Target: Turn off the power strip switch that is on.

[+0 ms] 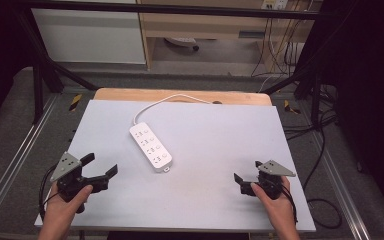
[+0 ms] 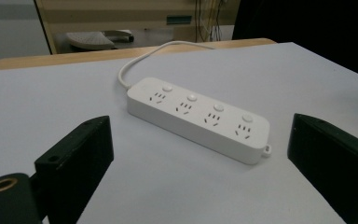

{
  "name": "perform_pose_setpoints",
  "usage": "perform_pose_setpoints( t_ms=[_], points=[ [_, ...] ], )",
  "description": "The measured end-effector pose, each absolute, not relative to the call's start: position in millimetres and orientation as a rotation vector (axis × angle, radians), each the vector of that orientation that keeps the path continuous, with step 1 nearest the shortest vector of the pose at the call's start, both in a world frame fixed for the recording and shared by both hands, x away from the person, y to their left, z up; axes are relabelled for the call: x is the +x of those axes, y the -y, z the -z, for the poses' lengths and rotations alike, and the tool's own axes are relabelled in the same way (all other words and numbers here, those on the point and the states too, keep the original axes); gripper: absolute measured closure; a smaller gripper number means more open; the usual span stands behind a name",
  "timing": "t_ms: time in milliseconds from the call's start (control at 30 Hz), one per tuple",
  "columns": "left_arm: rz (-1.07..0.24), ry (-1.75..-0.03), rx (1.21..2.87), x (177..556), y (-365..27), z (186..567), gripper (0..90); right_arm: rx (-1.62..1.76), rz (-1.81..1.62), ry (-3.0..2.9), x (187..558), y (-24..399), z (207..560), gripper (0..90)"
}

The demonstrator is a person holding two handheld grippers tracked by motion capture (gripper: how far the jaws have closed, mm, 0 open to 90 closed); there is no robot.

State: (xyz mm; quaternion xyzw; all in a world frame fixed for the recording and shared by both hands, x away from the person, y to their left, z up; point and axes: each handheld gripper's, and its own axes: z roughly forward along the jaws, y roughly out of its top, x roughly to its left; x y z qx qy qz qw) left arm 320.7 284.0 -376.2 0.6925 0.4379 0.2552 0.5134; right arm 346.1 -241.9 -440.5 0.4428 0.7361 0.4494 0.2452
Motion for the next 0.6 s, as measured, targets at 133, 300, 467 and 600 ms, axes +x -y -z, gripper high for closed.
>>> perform_pose_setpoints(
  t_ms=[133,300,467,600],
  points=[
    [-0.595,-1.068,1.64,327.7,-286.1,371.4,6.3,1.211,-1.228,-2.001,346.7,240.0,439.5,4.7],
    [-0.582,-1.075,1.622,334.2,-286.7,364.3,6.4,1.214,-1.23,-2.0,346.9,238.3,439.6,4.9],
    [-0.528,-1.092,1.632,352.1,-268.5,359.2,7.9,1.202,-1.218,-1.992,344.9,236.5,438.1,6.2],
    [-0.586,-1.05,1.659,362.9,-255.5,355.2,7.8,1.205,-1.215,-1.969,340.8,239.6,433.0,3.9]
  ],
)
